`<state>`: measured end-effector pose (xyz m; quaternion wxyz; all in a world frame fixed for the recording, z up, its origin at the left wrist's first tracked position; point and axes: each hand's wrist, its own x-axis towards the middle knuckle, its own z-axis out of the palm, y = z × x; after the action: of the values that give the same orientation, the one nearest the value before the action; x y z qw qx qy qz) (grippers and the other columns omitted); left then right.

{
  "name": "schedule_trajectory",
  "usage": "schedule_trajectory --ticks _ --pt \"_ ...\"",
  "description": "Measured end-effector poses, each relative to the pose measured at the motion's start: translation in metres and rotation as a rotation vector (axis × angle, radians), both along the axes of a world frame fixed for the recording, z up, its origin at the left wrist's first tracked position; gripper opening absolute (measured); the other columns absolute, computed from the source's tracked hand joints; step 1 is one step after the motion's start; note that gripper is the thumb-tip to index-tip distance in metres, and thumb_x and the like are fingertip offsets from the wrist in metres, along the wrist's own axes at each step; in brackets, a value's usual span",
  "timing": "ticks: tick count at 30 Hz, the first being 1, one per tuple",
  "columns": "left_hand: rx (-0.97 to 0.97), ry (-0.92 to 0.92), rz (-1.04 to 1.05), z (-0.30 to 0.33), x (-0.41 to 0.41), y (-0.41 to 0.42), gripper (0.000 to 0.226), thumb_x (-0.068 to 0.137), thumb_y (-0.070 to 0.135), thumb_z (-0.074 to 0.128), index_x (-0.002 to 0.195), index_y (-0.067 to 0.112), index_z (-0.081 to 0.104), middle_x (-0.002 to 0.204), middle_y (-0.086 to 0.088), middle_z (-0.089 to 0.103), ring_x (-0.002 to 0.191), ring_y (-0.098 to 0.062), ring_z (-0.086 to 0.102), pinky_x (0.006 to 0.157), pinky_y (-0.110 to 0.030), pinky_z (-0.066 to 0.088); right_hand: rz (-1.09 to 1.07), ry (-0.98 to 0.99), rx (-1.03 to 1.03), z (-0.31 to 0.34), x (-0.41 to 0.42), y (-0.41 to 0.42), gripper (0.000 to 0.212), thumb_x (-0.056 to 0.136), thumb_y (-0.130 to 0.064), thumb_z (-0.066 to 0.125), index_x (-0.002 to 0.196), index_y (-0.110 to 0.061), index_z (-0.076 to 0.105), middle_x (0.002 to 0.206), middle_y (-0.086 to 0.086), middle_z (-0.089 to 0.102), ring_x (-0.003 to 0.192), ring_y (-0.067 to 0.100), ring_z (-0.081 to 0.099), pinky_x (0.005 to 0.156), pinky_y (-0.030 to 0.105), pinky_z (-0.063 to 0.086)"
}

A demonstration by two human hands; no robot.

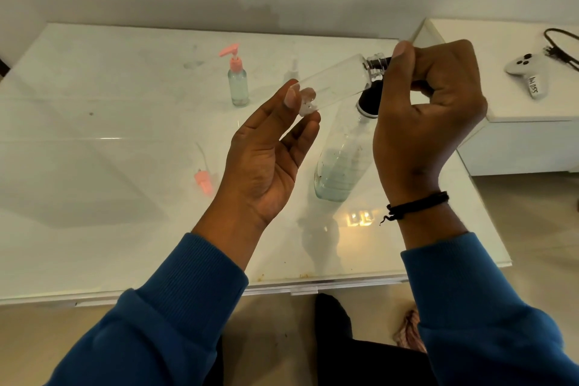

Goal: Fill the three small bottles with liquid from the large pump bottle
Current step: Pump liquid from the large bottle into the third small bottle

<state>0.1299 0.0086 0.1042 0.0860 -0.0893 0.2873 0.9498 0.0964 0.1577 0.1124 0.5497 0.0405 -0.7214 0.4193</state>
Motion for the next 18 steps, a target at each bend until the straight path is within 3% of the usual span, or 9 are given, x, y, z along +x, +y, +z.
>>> schedule_trajectory --ticks 3,7,12,18 --pt "-0.002 0.014 0.002 0.001 -0.001 0.001 0.014 0.096 0.012 0.060 0.106 0.011 0.069 0.105 -0.008 0.074 0.088 -0.016 0.073 0.075 -0.025 0.060 -0.028 0.000 0.029 0.006 -0.001 0.002 0.033 0.095 -0.011 0.065 0.063 0.000 0.061 0.064 0.013 0.058 0.067 0.006 0.046 0.058 0.024 0.042" --pt "-0.011 0.020 0.017 -0.001 0.000 0.002 0.015 0.095 0.011 0.060 0.107 0.010 0.069 0.105 -0.007 0.074 0.089 -0.016 0.073 0.074 -0.024 0.060 -0.016 -0.001 0.010 0.000 0.001 0.001 0.034 0.096 -0.010 0.064 0.064 0.002 0.062 0.065 0.014 0.057 0.070 0.002 0.044 0.058 0.026 0.044" --pt "-0.012 0.045 0.019 -0.002 -0.001 0.001 0.031 0.076 0.014 0.069 0.107 0.010 0.068 0.108 -0.008 0.074 0.092 -0.017 0.073 0.078 -0.024 0.060 -0.041 -0.007 0.025 0.004 0.000 0.001 0.034 0.095 -0.010 0.065 0.063 0.001 0.060 0.064 0.012 0.057 0.065 0.016 0.049 0.058 0.037 0.046" --pt "0.006 0.048 0.015 -0.003 0.000 0.002 0.022 0.083 0.012 0.066 0.105 0.010 0.068 0.108 -0.009 0.074 0.092 -0.016 0.073 0.079 -0.025 0.059 -0.055 -0.012 0.020 0.002 0.000 0.001 0.035 0.095 -0.009 0.064 0.062 0.001 0.057 0.065 0.015 0.054 0.064 0.025 0.048 0.058 0.044 0.044"
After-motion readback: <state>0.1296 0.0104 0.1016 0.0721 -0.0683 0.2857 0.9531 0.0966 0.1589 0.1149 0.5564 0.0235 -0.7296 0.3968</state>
